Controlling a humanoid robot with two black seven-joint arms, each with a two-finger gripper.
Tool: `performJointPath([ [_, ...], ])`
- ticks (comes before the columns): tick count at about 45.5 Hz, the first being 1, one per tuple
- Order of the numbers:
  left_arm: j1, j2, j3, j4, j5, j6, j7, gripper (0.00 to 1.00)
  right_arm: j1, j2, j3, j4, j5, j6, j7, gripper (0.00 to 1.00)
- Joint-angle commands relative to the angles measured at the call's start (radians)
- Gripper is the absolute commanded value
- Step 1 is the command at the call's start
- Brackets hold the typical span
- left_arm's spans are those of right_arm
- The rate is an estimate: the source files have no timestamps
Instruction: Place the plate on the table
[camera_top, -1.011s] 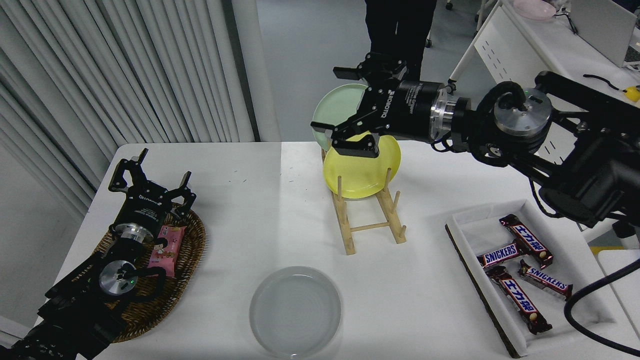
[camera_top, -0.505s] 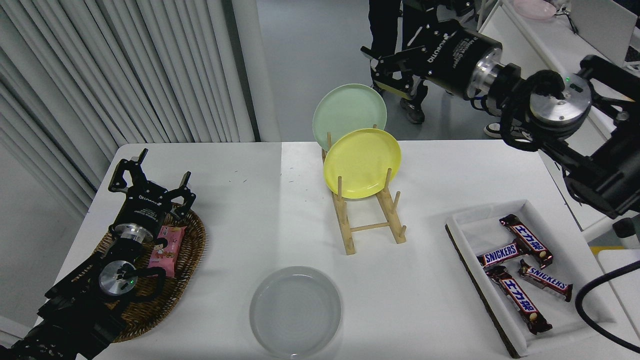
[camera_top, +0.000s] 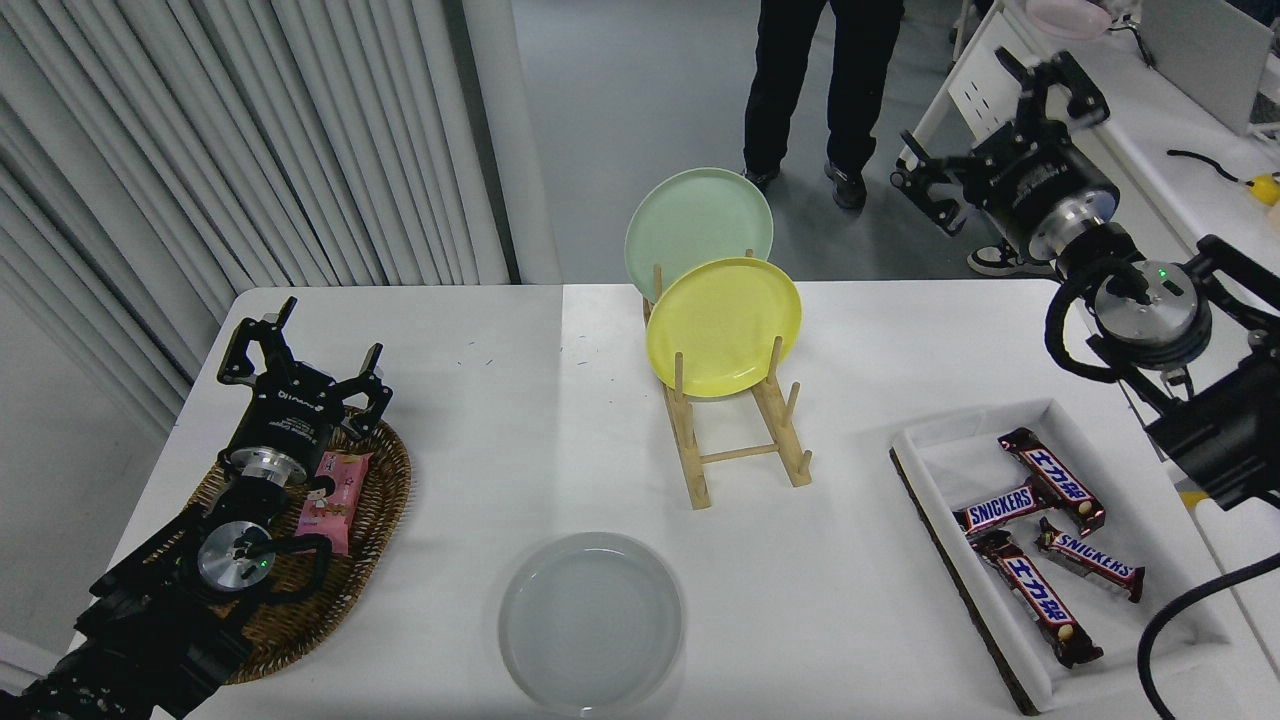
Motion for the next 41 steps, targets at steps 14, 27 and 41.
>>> performJointPath([
  [14, 0.000, 0.000, -0.001, 0.000, 0.000, 0.000, 0.000, 1.00, -0.133, 0.081, 0.082, -0.196, -0.105, 0.142, -0.013, 1.00],
  [27, 0.000, 0.000, 0.001, -0.001, 0.000, 0.000, 0.000, 1.00, -0.164, 0.136, 0.144, -0.337, -0.104, 0.254, -0.008, 1.00],
  [41, 0.000, 0.000, -0.001, 0.000, 0.000, 0.000, 0.000, 1.00, -0.173, 0.188, 0.176, -0.340, -0.105, 0.265, 0.053, 1.00],
])
